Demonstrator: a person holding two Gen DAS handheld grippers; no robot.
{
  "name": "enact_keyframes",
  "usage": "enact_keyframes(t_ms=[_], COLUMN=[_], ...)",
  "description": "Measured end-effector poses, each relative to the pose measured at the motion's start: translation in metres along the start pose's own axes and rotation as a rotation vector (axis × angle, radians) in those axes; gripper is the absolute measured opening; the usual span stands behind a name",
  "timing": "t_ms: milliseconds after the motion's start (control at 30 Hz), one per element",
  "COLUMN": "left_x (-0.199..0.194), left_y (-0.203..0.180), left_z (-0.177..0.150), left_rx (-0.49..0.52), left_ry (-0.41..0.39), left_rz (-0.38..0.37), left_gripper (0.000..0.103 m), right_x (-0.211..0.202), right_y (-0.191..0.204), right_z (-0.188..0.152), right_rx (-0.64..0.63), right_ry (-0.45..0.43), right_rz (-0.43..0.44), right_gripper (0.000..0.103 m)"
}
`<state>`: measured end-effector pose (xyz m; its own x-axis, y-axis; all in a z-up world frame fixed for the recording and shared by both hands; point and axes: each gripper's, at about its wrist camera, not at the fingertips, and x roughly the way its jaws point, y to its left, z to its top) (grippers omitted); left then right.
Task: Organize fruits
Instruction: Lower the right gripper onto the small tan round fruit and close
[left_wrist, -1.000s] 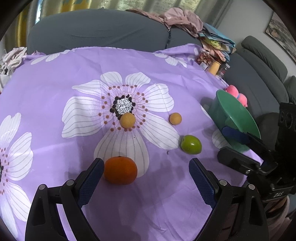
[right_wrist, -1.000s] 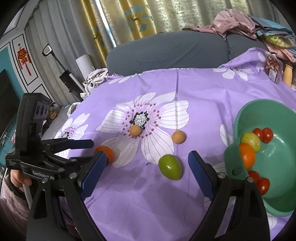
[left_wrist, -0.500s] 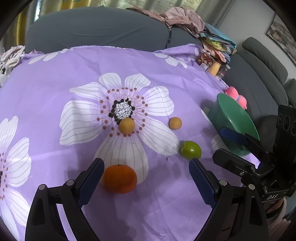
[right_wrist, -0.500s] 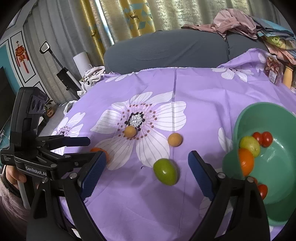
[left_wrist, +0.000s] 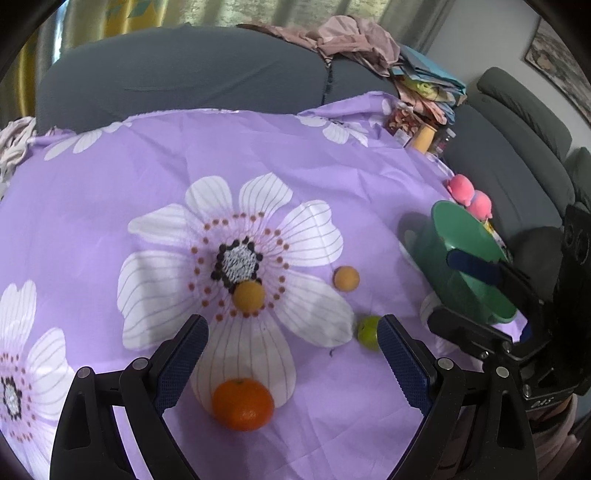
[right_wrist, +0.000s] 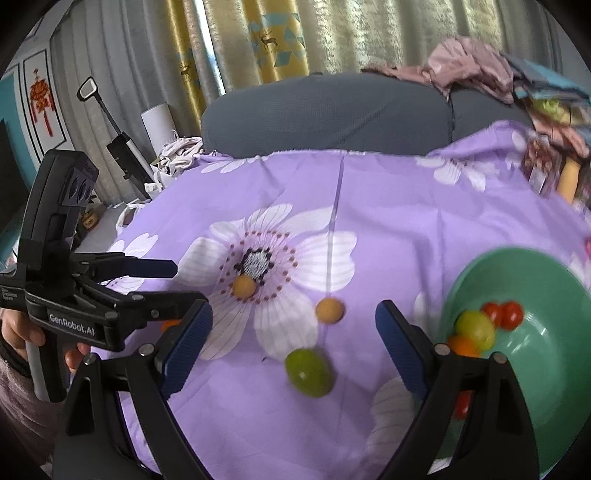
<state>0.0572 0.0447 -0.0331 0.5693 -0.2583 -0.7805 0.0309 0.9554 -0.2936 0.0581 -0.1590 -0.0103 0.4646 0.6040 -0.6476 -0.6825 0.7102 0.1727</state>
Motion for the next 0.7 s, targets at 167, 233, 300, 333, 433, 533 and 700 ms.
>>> enact_keyframes(t_ms=[167,233,300,333,433,533,700], left_x=[0.0,0.003,0.01,0.012,0.019,0.023,0.027], left_y=[-0.003,-0.001,0.003,0.004,0.005,0.008,0.012], left_z=[0.016,0.016,0.012,0.011,0.008,0.008,0.006], left_rx=[0.035,0.032,0.022,0.021,0.016,0.01,0.009], left_ry=[-0.015,-0.013,0.007,0.016,0.034,0.043,0.059], left_rz=[0.017,0.013,0.007,0.01,0.012,0.021,0.025], left_gripper=[0.093,0.093,0.093,0.093,0.093,0.093,0.093], right_x=[0.001,0.003,0.007,0.01,0.02,0.027,0.037], right_y=[-0.002,-0.004,-0.005,-0.005,-0.007,-0.006,-0.006], right_z=[0.014,0.014,0.012,0.011,0.006,0.004,0.0], right_rx=[-0.031,-0.035,-0.03,-0.028,-0.03,-0.039,-0.045], right_ry=[-0.012,-0.011,-0.001,0.009,0.039,0.06,0.083], right_rz=[-0.02,-0.023,-0.015,-0.014,-0.016,-0.011,-0.008], right_gripper=[0.091,0.091,0.091,0.091,0.091,0.091,0.091])
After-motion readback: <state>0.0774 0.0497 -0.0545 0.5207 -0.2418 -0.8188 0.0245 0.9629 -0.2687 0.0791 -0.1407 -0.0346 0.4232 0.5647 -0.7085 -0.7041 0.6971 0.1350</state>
